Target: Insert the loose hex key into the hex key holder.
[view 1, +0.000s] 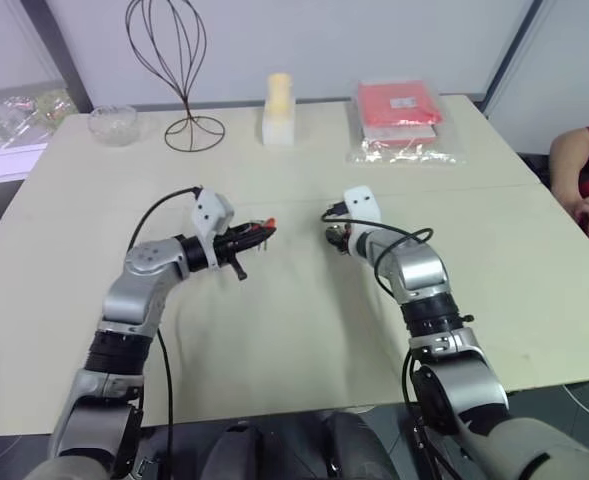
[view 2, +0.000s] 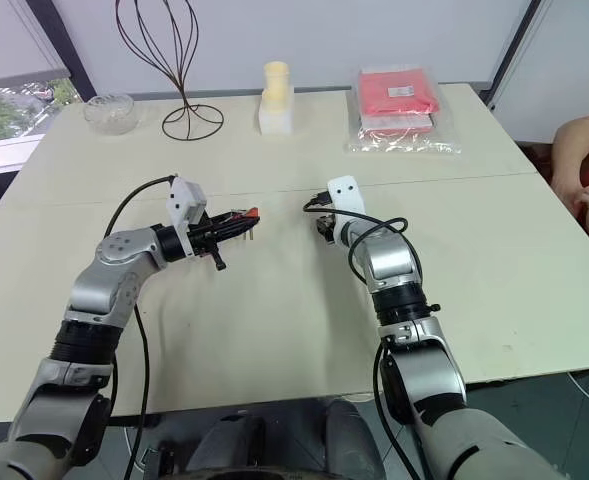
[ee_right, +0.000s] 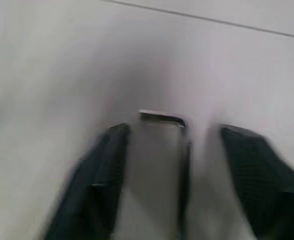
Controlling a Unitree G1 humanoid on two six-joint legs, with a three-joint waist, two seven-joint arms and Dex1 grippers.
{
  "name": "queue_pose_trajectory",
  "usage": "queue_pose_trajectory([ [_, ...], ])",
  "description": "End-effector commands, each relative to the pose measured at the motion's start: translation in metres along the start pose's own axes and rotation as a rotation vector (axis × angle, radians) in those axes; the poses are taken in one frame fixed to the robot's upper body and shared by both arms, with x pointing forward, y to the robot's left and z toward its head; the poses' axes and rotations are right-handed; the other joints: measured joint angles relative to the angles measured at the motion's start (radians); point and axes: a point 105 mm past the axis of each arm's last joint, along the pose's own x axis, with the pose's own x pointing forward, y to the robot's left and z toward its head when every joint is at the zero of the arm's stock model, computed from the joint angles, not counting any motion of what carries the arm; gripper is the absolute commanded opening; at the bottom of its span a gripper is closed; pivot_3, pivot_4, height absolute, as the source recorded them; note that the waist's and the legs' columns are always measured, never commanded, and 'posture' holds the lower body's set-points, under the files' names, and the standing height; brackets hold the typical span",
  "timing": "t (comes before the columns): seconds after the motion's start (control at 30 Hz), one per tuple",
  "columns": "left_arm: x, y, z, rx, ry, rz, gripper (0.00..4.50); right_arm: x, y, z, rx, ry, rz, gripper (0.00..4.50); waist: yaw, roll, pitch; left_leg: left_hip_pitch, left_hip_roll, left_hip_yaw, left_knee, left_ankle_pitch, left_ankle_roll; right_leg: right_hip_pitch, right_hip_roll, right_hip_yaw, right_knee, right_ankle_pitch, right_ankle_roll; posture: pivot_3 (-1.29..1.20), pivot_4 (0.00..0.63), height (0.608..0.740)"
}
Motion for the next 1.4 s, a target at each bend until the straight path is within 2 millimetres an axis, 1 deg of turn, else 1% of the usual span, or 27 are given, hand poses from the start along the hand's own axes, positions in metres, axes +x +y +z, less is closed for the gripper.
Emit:
queue_pose_trajectory([
  [0.03,-0.001,-0.002,0.014,0.054,-0.042,0.003,0.0,0.004,0.009,-0.023,0.05,0.099,0.064,0.75,0.002,0.0,0.0,0.0,0.0,0.0,0.0,0.0,0.0,0.0,0.0,0.0,0.0,0.0,0.0,0.0,0.15,0.74],
  [0.07,-0.002,-0.002,0.014,0.054,-0.041,0.006,0.0,0.003,0.01,-0.025,0.061,0.108,0.069,0.19,0.001,0.0,0.0,0.0,0.0,0.0,0.0,0.0,0.0,0.0,0.0,0.0,0.0,0.0,0.0,0.0,0.15,0.74],
  [0.1,-0.003,-0.002,0.014,0.055,-0.04,0.009,0.0,0.003,0.01,-0.026,0.071,0.112,0.074,0.08,0.001,0.0,0.0,0.0,0.0,0.0,0.0,0.0,0.0,0.0,0.0,0.0,0.0,0.0,0.0,0.0,0.15,0.74],
  [0.23,-0.004,0.0,0.014,0.056,-0.039,0.012,0.0,0.0,0.01,-0.024,0.079,0.103,0.074,0.08,0.003,0.0,-0.001,0.0,0.0,0.0,0.0,0.0,0.0,0.0,0.0,0.0,0.0,0.0,0.0,0.0,0.15,0.74],
  [0.3,-0.002,0.002,0.015,0.058,-0.033,0.007,0.0,-0.002,0.004,0.002,0.097,-0.037,0.053,0.08,0.003,0.0,-0.001,0.0,0.0,0.0,0.0,0.0,0.0,0.0,0.0,0.0,0.0,0.0,0.0,0.0,0.15,0.74],
  [0.33,-0.001,0.004,0.015,0.057,-0.032,0.003,0.0,-0.004,0.002,0.018,0.117,-0.121,0.051,0.08,0.002,0.0,-0.001,0.0,0.0,0.0,0.0,0.0,0.0,0.0,0.0,0.0,0.0,0.0,0.0,0.0,0.15,0.74],
  [0.37,0.0,0.006,0.016,0.05,-0.033,-0.004,0.0,-0.009,0.002,0.04,0.144,-0.232,0.066,0.08,0.002,0.0,0.0,0.0,0.0,0.0,0.0,0.0,0.001,0.0,0.0,0.0,0.0,0.0,0.0,0.0,0.15,0.74],
  [0.43,0.002,0.01,0.02,0.019,-0.042,-0.032,0.0,-0.027,0.005,0.085,0.206,-0.458,0.132,0.08,0.002,0.002,0.001,-0.001,0.0,0.0,0.0,-0.001,0.001,-0.001,0.0,0.0,0.0,0.0,0.0,0.0,0.15,0.74],
  [0.5,0.006,0.014,0.028,-0.017,-0.056,-0.075,0.0,-0.053,0.011,0.125,0.292,-0.661,0.239,0.08,0.001,0.002,0.001,-0.002,0.0,0.0,0.0,-0.001,0.001,-0.002,0.0,0.0,0.0,0.0,0.0,0.0,0.15,0.74],
  [0.57,0.009,0.018,0.037,-0.049,-0.07,-0.116,0.0,-0.075,0.016,0.151,0.347,-0.799,0.325,0.08,0.0,0.002,0.002,-0.003,0.0,0.0,0.0,0.001,-0.001,-0.002,0.0,0.0,-0.001,0.0,0.0,0.0,0.15,0.74],
  [0.63,0.012,0.022,0.048,-0.085,-0.092,-0.16,0.0,-0.092,0.023,0.168,0.372,-0.893,0.398,0.08,0.0,0.002,0.002,-0.003,0.0,-0.001,0.0,0.0,-0.001,-0.002,0.0,-0.001,-0.001,0.0,0.0,0.0,0.15,0.74],
  [0.67,0.014,0.024,0.053,-0.098,-0.101,-0.18,0.0,-0.099,0.027,0.173,0.376,-0.926,0.43,0.08,0.0,0.002,0.002,-0.003,0.0,-0.001,0.0,0.0,-0.001,-0.002,0.0,-0.001,-0.001,0.0,0.0,0.0,0.15,0.74],
  [0.73,0.017,0.025,0.067,-0.114,-0.123,-0.24,0.0,-0.116,0.036,0.182,0.379,-0.995,0.502,0.08,0.001,0.002,0.002,-0.003,0.0,-0.001,0.0,0.0,-0.001,-0.002,0.0,-0.001,-0.001,0.0,0.0,0.0,0.15,0.74],
  [0.8,0.019,0.026,0.079,-0.117,-0.138,-0.283,0.0,-0.126,0.043,0.186,0.374,-1.032,0.545,0.08,0.001,0.002,0.002,-0.003,-0.001,-0.001,0.0,0.0,-0.001,-0.002,0.0,-0.001,-0.001,0.0,0.0,0.0,0.15,0.74],
  [0.93,0.024,0.028,0.099,-0.127,-0.181,-0.324,0.0,-0.135,0.053,0.186,0.358,-1.054,0.594,0.08,0.0,0.002,0.002,-0.003,-0.001,-0.001,0.0,0.001,-0.001,-0.002,0.0,-0.001,-0.001,0.0,0.0,0.0,0.15,0.74],
  [1.17,0.032,0.023,0.11,-0.108,-0.218,-0.351,0.0,-0.131,0.059,0.178,0.335,-1.035,0.588,0.08,-0.002,0.002,0.002,-0.003,-0.001,-0.001,0.0,0.001,-0.001,-0.002,0.0,-0.001,-0.001,0.0,0.0,0.0,0.15,0.74],
  [1.4,0.033,0.02,0.116,-0.123,-0.253,-0.357,0.0,-0.128,0.063,0.174,0.337,-1.017,0.593,0.08,-0.001,0.002,0.002,-0.003,-0.001,-0.001,0.0,0.001,-0.001,-0.002,0.0,-0.001,-0.001,0.0,0.0,0.0,0.15,0.74],
])
